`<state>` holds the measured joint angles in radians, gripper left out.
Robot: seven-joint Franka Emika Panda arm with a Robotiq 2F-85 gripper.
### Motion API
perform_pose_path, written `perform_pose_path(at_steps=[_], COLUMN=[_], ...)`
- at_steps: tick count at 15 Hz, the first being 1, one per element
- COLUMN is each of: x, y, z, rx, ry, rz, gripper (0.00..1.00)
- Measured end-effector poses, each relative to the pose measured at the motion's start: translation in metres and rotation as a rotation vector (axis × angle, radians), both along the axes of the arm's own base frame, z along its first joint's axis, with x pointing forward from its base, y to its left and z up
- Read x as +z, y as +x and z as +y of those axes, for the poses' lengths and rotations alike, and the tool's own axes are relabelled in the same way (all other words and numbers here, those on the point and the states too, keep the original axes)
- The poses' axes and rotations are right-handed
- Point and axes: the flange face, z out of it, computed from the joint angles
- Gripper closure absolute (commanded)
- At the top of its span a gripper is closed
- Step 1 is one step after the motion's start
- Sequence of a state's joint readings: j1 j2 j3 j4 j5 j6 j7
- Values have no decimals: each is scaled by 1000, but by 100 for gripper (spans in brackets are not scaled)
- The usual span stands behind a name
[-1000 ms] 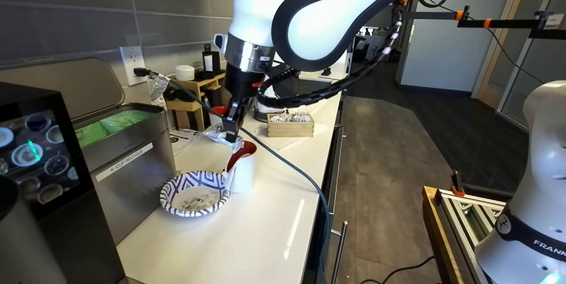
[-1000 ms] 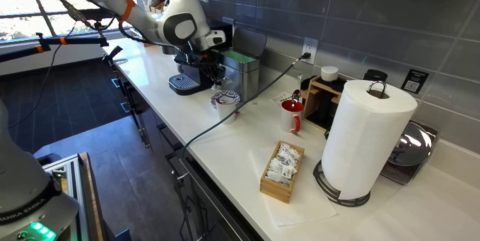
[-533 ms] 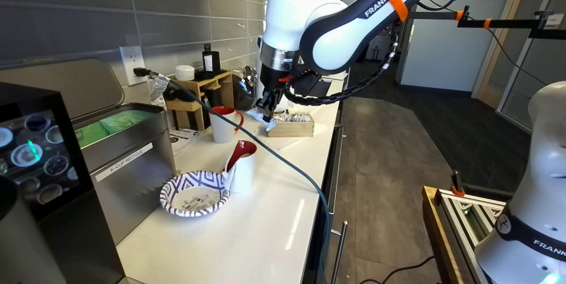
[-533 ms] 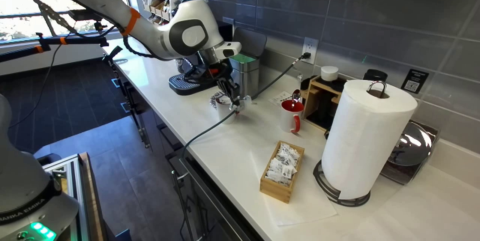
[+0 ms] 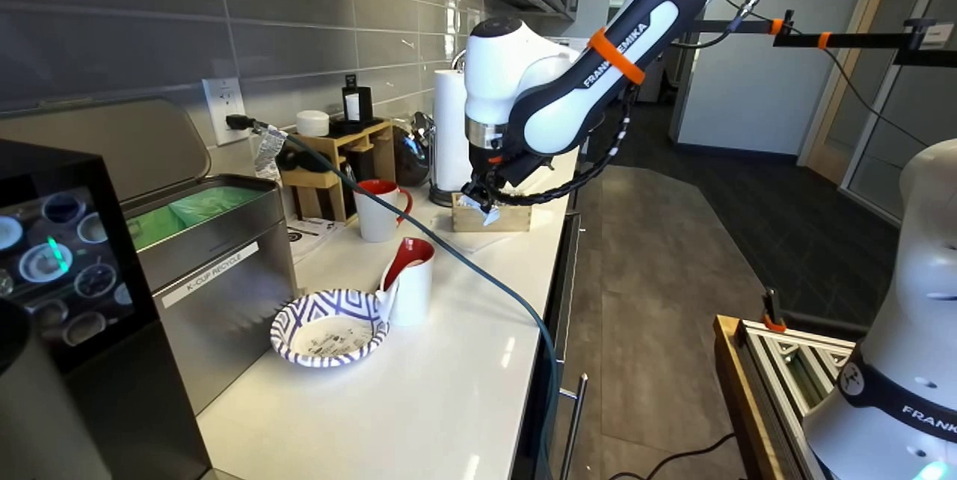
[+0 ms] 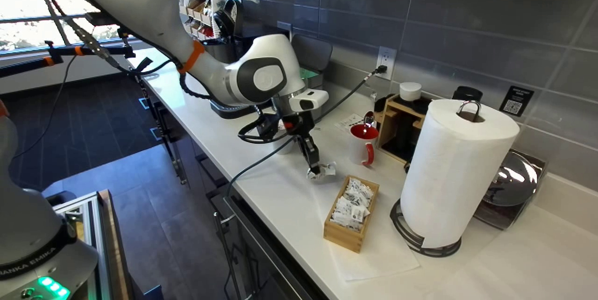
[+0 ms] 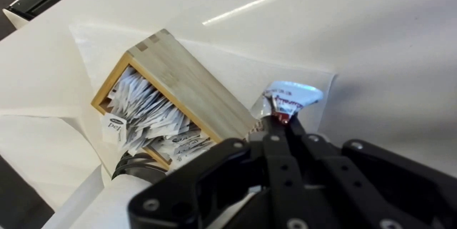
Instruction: Remove the sachet from the plate and place it on the table
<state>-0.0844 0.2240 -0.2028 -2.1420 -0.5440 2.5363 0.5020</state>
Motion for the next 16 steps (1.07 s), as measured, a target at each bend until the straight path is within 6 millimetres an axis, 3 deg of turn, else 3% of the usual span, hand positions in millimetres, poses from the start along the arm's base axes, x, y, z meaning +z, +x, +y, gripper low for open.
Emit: perform_pose_path(at_steps=[2, 3, 5, 10, 13, 16], x=[-10, -14, -21, -30, -3, 47], y=[10, 15, 22, 28, 24, 2], z=[2, 5, 9, 8, 15, 26], rx=[32, 50, 64, 59, 96, 167], ry=[27, 33, 46, 118, 179, 229], rz=[-17, -26, -27, -17, -55, -119], gripper=[98, 69, 63, 25, 1, 0])
